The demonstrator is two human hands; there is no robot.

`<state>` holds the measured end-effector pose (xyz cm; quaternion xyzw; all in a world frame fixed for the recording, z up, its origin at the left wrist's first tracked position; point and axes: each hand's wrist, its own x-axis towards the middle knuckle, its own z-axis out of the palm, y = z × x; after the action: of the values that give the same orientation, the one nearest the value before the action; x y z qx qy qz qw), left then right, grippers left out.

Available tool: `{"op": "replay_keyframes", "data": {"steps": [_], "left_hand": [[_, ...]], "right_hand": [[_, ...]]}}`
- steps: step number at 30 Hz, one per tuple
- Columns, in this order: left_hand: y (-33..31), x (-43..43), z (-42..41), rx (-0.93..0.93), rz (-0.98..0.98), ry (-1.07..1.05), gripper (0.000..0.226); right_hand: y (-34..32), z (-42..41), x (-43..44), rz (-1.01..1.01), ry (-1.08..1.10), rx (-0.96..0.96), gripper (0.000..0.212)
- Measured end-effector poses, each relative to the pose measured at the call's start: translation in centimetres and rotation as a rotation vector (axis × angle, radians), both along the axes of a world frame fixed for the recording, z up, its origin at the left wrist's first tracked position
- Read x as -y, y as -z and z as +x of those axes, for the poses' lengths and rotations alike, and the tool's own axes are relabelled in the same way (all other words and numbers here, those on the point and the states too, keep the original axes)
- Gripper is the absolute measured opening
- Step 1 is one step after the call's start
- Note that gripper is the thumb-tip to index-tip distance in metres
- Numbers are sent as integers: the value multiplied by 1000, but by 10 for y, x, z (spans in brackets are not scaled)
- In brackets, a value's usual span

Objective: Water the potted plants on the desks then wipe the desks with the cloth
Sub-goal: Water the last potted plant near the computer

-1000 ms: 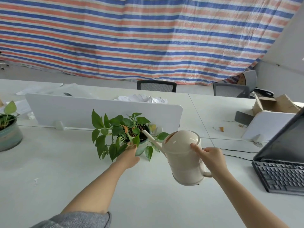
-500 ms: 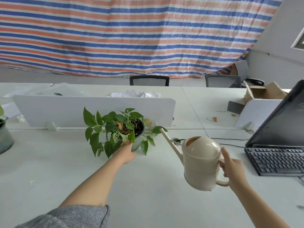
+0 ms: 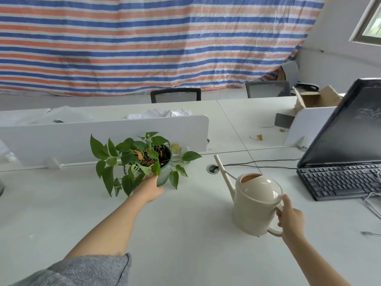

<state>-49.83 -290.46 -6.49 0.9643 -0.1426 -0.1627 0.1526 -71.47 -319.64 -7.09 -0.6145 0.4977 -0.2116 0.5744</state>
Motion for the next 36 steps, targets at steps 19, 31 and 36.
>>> {"op": "replay_keyframes", "data": {"steps": [19,31,36], "left_hand": [[2,0,-2,15,-3,3,60],[29,-18,-23,43,39,77,76],[50,-47,-16,-63,13,-13,74]], "right_hand": [[19,-14,-4,-170,-35,8,47],[-36,75,-83,-530,-334,230,18],[-15,129,-124,-460,-542,106,6]]}}
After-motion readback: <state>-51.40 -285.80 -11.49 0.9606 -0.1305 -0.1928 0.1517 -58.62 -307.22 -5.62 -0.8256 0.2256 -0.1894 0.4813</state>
